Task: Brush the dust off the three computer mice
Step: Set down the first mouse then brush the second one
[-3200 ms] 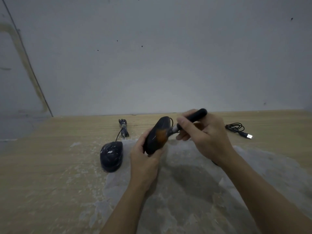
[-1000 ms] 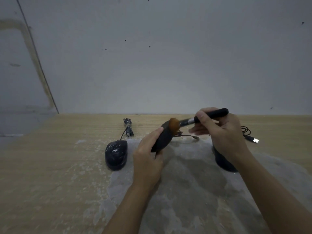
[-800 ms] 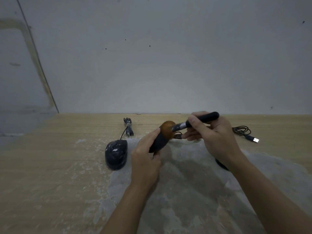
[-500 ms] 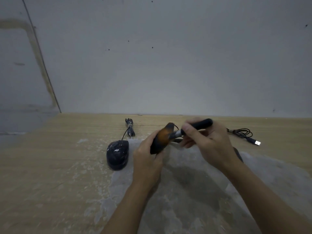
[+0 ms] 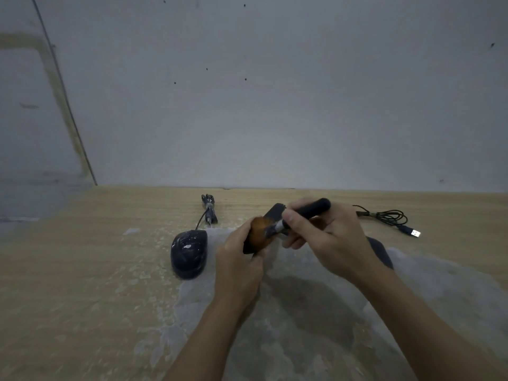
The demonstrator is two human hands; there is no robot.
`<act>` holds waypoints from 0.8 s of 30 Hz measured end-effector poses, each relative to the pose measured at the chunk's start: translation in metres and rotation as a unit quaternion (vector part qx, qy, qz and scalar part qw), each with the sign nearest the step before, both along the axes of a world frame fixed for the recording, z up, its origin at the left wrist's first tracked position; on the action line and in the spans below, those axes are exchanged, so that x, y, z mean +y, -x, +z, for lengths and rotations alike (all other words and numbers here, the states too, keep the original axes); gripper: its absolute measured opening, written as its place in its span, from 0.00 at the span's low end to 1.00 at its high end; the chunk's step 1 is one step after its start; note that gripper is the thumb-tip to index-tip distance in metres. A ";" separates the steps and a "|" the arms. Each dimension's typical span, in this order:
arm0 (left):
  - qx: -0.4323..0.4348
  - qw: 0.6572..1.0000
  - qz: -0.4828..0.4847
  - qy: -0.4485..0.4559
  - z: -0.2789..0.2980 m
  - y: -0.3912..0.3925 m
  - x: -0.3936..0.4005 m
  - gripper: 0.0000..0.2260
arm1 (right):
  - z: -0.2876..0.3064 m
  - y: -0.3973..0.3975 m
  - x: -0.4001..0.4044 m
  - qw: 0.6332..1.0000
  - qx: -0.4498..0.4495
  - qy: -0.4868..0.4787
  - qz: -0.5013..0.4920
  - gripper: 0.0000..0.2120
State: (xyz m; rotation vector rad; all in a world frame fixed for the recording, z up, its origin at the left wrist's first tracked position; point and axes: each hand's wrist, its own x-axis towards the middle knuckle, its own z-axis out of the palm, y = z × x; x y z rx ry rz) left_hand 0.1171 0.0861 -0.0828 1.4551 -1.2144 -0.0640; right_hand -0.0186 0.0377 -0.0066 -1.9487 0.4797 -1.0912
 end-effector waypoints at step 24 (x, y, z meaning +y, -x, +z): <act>0.717 0.643 -0.270 -0.007 0.034 0.003 0.007 0.13 | -0.009 0.009 -0.020 0.992 -0.093 -0.063 -0.051 0.06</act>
